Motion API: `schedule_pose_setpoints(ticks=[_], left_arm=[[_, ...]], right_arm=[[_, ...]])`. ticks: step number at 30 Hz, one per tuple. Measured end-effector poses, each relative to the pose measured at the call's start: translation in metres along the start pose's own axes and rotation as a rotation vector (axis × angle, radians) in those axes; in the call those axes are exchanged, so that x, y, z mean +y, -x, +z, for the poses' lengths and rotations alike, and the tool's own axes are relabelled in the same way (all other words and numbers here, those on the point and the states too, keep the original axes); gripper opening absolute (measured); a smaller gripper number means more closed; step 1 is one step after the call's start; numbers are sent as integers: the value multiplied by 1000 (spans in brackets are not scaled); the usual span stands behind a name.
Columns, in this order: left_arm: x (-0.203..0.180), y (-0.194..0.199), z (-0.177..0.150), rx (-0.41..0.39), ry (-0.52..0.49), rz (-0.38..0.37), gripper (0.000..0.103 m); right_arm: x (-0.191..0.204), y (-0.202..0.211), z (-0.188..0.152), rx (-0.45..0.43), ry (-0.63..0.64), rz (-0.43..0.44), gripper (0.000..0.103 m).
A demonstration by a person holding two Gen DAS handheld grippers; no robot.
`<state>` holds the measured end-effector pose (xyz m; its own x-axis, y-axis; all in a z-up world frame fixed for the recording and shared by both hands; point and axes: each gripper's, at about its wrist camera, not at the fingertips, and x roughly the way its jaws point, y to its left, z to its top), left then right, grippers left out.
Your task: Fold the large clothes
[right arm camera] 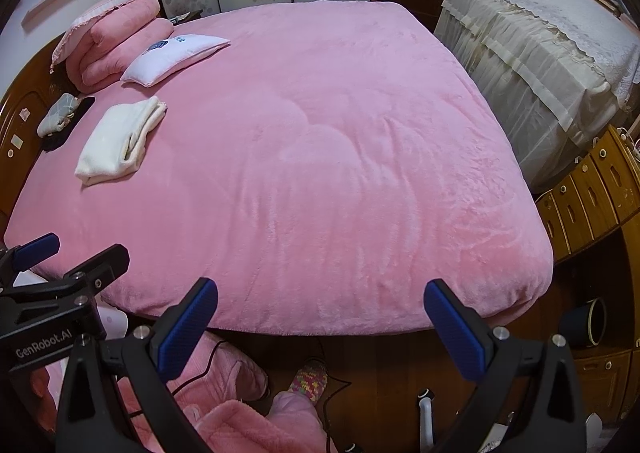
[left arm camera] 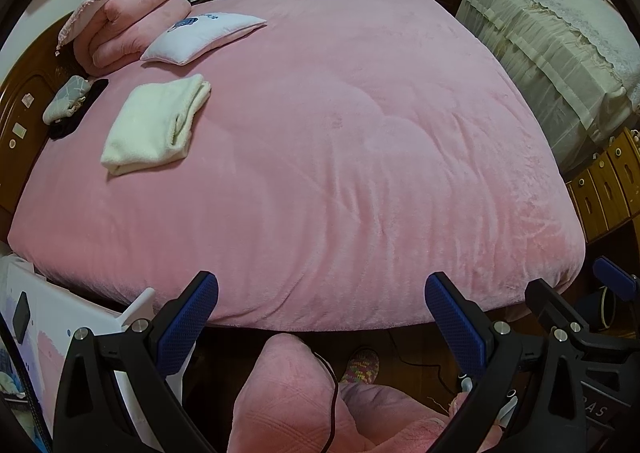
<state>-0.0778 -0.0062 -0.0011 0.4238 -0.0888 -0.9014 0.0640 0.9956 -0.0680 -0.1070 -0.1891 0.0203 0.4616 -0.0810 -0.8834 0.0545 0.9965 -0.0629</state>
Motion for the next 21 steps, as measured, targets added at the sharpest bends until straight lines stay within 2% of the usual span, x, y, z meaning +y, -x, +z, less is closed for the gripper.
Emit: schedule_pose_setpoints(ticks=[21], left_arm=[[8,-6,7,16,-9,-17,102]], right_arm=[[5,-5,0,32,-15,-20,103]])
